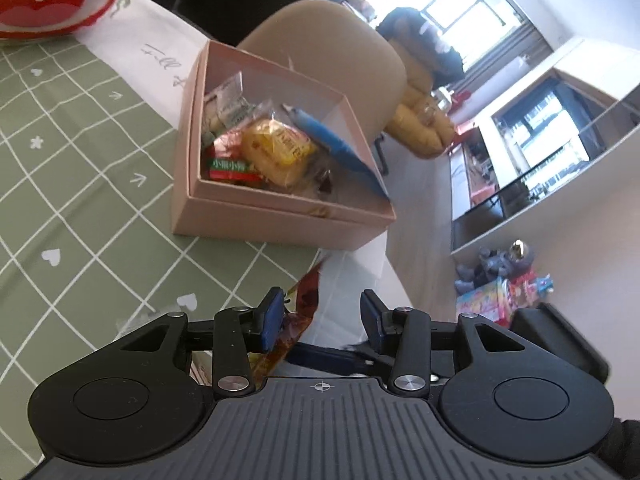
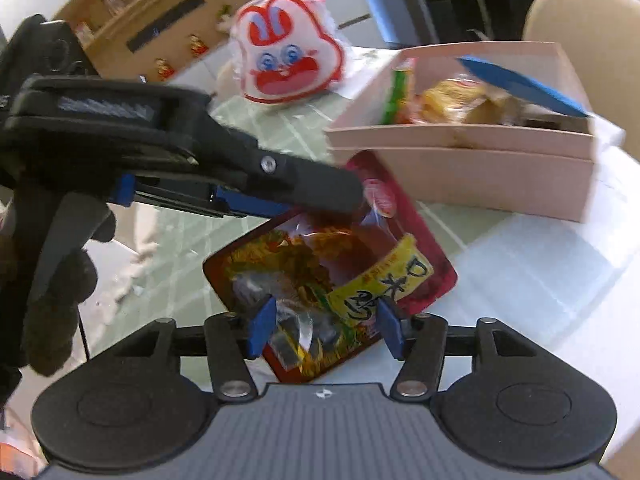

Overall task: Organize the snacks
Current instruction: 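Grasp the red snack packet and lift it with the right tool, then grasp brown biscuit packet with left tool while right tool carries red packet to box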

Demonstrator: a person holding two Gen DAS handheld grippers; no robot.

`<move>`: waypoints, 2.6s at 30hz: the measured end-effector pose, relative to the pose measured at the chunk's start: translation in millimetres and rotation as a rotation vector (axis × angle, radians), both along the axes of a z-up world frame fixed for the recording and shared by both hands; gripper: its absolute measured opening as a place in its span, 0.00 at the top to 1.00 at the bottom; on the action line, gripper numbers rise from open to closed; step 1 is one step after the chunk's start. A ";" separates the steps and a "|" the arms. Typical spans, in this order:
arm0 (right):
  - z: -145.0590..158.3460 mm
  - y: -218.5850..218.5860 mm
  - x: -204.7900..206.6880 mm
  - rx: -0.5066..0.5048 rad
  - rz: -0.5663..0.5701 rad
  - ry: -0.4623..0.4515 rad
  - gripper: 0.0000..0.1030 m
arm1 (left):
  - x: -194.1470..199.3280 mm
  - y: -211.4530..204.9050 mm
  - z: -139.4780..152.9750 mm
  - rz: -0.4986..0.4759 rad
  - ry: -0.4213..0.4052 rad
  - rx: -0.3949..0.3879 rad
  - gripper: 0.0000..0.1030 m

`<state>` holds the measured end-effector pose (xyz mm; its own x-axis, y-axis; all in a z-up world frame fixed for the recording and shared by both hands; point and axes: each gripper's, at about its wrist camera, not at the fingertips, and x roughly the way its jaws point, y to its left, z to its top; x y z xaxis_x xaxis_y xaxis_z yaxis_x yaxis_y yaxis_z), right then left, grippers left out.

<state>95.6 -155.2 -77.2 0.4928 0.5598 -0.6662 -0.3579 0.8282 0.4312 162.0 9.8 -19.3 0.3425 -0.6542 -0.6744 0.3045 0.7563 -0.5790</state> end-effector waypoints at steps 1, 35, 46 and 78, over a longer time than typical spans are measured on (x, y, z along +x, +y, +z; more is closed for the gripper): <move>0.2 3.1 2.1 0.002 0.006 -0.001 0.44 | -0.9 1.1 1.7 0.009 0.001 0.000 0.55; 2.2 -50.5 3.0 0.274 -0.171 0.280 0.82 | -12.0 16.4 -21.7 -0.007 -0.156 0.417 0.58; 56.9 -54.7 19.1 -0.093 -0.151 0.053 0.80 | -19.4 -5.9 -46.8 -0.114 -0.208 0.594 0.46; 102.6 -58.4 13.8 -0.003 -0.108 -0.088 0.97 | -33.5 1.1 30.3 0.149 -0.368 0.282 0.61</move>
<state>109.4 -213.6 25.5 0.6070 0.4980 -0.6192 -0.3028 0.8654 0.3992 128.5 10.9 11.0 0.6675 -0.3890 -0.6350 0.3273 0.9192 -0.2191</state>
